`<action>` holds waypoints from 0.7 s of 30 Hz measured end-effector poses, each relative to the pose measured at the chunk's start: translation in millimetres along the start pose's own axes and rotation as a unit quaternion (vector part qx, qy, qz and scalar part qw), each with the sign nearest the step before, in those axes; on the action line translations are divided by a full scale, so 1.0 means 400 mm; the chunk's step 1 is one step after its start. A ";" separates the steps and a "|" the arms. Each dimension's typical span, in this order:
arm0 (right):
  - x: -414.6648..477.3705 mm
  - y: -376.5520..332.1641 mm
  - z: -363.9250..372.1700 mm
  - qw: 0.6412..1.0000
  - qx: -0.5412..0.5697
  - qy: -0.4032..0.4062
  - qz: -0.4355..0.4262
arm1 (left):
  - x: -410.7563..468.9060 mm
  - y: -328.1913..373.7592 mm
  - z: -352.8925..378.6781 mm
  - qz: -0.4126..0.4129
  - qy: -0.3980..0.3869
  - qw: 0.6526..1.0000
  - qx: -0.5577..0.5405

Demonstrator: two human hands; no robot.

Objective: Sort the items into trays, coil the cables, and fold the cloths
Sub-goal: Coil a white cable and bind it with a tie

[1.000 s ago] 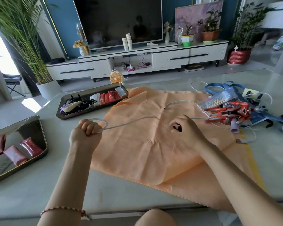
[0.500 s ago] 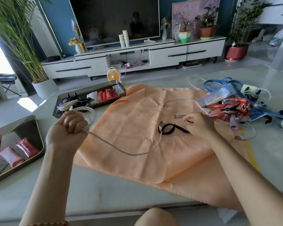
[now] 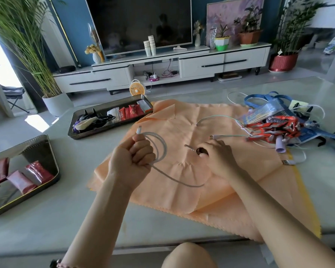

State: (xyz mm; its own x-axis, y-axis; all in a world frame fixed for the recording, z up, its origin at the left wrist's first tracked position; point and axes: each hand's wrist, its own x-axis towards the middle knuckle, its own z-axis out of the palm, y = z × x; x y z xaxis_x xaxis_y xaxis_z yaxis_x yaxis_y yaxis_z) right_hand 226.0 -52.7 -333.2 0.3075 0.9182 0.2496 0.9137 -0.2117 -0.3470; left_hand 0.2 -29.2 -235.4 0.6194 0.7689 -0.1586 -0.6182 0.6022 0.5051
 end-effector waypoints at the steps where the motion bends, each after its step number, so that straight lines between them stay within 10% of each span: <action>1: 0.010 0.010 -0.005 1.000 0.024 0.008 0.005 | -0.004 -0.009 0.001 -0.015 0.012 1.000 0.021; 6: 0.038 0.048 -0.063 0.969 0.237 0.051 0.056 | -0.013 -0.062 -0.009 -0.082 0.079 0.973 0.202; 21: 0.021 0.102 -0.083 0.986 -0.100 0.065 0.120 | -0.075 0.099 -0.059 0.007 0.146 0.950 0.275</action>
State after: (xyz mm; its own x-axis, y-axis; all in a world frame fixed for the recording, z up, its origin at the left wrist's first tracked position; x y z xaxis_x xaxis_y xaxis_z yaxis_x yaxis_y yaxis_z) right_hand 274.9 -64.7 -315.4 0.5401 0.7862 0.3002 0.8410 -0.4907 -0.2281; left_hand -54.1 -23.4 -230.8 0.4024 0.8514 -0.3363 -0.2302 0.4497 0.8630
